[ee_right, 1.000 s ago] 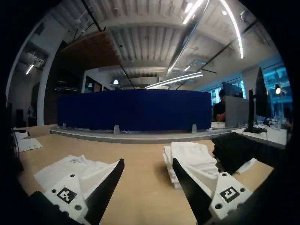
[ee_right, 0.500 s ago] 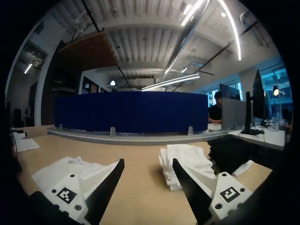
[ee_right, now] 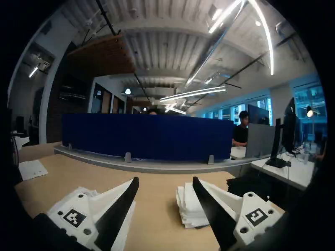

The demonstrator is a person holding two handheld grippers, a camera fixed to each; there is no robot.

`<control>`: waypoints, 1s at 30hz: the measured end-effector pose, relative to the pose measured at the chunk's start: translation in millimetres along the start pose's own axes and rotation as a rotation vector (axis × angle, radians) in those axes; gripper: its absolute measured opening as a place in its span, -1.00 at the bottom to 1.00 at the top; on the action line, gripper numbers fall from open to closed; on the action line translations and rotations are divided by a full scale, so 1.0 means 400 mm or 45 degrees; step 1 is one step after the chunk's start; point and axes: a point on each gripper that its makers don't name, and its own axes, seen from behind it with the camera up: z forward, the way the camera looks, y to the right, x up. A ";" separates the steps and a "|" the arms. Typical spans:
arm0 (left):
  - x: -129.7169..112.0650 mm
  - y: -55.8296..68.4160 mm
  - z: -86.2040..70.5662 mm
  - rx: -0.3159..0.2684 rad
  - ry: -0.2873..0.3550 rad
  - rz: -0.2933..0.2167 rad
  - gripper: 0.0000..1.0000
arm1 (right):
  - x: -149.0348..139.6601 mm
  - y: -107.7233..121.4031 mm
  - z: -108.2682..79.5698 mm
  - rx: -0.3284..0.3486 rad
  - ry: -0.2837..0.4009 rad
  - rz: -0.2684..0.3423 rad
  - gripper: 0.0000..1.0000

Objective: Fold towel

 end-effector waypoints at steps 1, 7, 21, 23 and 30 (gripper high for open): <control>0.017 0.000 -0.001 0.003 -0.007 -0.003 0.95 | 0.020 0.000 -0.002 0.002 -0.004 0.000 0.99; 0.107 0.007 -0.008 0.002 -0.030 -0.015 0.95 | 0.127 0.004 -0.009 0.006 -0.009 0.004 0.99; 0.149 0.065 0.003 -0.086 -0.125 0.013 0.95 | 0.192 0.013 -0.010 0.030 -0.067 -0.005 0.99; 0.145 0.080 0.002 -0.122 -0.146 0.020 0.95 | 0.183 -0.001 -0.011 0.060 -0.092 -0.021 0.99; 0.119 0.129 -0.005 -0.261 -0.240 0.031 0.95 | 0.155 -0.071 -0.024 0.224 -0.197 -0.094 0.99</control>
